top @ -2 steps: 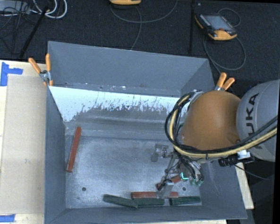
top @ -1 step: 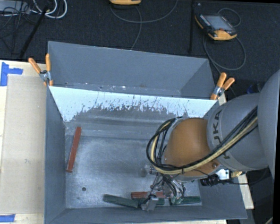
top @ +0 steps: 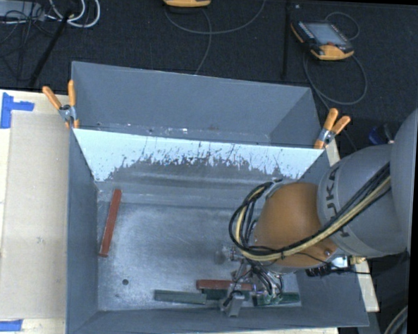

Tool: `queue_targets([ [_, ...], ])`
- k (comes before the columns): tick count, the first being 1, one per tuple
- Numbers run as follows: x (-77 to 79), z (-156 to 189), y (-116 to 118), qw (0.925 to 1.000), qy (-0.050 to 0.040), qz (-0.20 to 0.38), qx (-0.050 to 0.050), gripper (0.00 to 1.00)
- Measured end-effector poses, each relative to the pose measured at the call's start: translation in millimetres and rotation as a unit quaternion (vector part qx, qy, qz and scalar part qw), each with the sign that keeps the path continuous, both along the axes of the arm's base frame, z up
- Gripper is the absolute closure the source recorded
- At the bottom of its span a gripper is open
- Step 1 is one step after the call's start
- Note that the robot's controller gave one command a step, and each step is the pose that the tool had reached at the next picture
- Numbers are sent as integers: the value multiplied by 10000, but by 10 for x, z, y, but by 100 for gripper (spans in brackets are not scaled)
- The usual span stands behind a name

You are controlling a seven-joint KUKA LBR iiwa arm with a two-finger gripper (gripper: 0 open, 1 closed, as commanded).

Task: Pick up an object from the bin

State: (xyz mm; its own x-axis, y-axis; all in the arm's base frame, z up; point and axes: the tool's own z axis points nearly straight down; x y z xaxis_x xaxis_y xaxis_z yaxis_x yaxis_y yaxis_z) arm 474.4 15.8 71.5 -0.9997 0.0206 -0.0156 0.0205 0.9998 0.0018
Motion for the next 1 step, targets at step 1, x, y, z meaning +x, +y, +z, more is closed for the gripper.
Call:
queue_targets([
  [1,-30,-8,0,10000,53,-2,-3,100],
])
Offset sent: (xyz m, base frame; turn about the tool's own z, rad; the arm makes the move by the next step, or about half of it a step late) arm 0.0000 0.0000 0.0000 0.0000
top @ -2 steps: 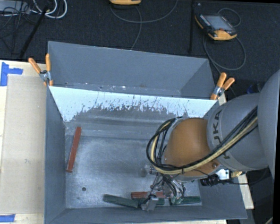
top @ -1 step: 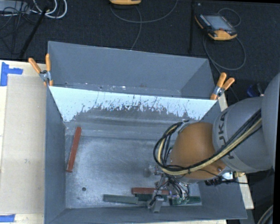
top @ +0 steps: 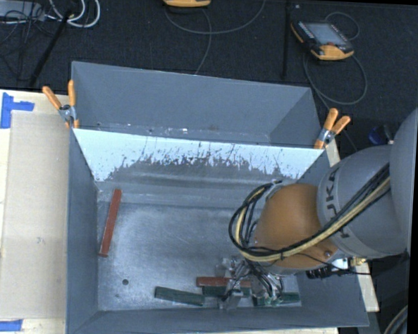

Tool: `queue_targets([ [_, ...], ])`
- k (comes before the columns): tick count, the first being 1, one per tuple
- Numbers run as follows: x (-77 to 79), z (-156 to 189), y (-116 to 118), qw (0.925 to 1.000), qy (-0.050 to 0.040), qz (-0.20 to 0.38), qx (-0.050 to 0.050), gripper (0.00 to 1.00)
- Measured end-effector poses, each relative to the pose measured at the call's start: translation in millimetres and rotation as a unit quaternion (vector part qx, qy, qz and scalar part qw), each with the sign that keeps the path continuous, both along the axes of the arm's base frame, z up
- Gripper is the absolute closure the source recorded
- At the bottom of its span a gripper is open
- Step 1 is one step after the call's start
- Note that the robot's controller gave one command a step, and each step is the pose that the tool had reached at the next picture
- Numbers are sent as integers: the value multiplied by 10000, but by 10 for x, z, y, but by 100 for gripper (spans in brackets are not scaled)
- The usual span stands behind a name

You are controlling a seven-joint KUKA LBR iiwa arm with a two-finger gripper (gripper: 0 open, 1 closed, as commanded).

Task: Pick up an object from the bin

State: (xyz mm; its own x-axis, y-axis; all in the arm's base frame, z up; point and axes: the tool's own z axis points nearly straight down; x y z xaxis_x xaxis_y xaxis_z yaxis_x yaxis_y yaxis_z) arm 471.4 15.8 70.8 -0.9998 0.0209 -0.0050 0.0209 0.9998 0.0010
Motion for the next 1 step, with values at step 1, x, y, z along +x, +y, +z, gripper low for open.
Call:
queue_targets([
  [1,104,1497,-6,9999,-16,124,-5,100],
])
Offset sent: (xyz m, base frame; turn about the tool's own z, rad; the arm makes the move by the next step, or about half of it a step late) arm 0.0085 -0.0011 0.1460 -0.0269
